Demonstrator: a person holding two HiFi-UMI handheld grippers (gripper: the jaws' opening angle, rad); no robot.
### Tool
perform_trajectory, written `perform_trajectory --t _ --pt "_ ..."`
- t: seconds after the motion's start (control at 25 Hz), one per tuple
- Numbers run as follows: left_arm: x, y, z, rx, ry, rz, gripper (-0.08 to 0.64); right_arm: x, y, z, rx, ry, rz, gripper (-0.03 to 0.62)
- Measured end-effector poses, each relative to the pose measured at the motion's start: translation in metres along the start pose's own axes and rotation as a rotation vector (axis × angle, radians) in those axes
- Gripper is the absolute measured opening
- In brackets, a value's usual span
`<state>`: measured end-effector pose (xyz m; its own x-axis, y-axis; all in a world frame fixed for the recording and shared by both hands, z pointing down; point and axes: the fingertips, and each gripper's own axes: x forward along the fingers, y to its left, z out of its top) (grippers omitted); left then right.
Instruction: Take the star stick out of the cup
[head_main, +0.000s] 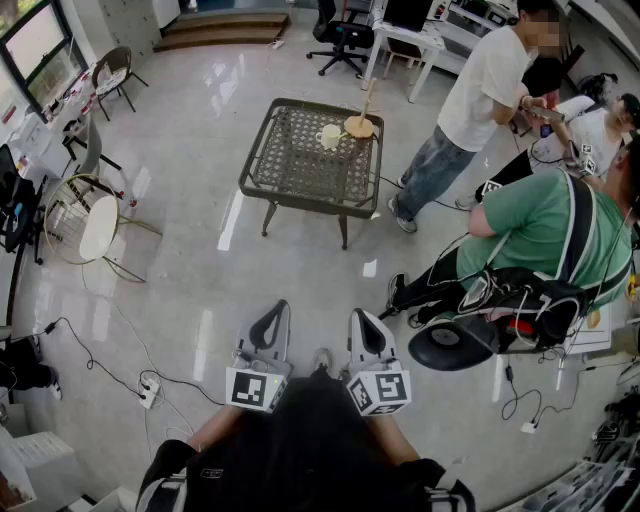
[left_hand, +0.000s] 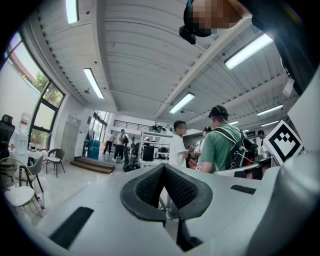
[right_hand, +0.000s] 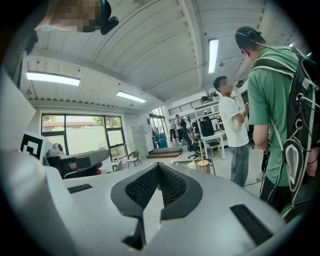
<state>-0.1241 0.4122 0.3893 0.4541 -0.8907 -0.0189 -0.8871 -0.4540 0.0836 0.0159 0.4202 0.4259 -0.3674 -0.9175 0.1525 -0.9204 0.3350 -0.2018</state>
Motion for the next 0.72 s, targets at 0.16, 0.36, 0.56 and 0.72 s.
perform_trajectory --t 0.16,0.36,0.56,0.72 --pt "-0.001 -0.014 -0.001 0.005 0.003 0.001 0.014 -0.010 -0.007 0.001 0.002 0.000 0.008 0.009" --pt "0.004 -0.018 -0.008 0.038 0.022 0.008 0.014 -0.009 -0.016 -0.001 0.014 0.012 0.025 0.009" --pt "0.014 -0.029 -0.012 0.047 0.033 0.026 0.014 -0.008 -0.030 0.001 0.042 0.003 0.053 0.009" --pt "0.027 -0.039 -0.012 0.041 0.020 0.050 0.014 -0.005 -0.045 0.003 0.028 0.008 0.077 0.009"
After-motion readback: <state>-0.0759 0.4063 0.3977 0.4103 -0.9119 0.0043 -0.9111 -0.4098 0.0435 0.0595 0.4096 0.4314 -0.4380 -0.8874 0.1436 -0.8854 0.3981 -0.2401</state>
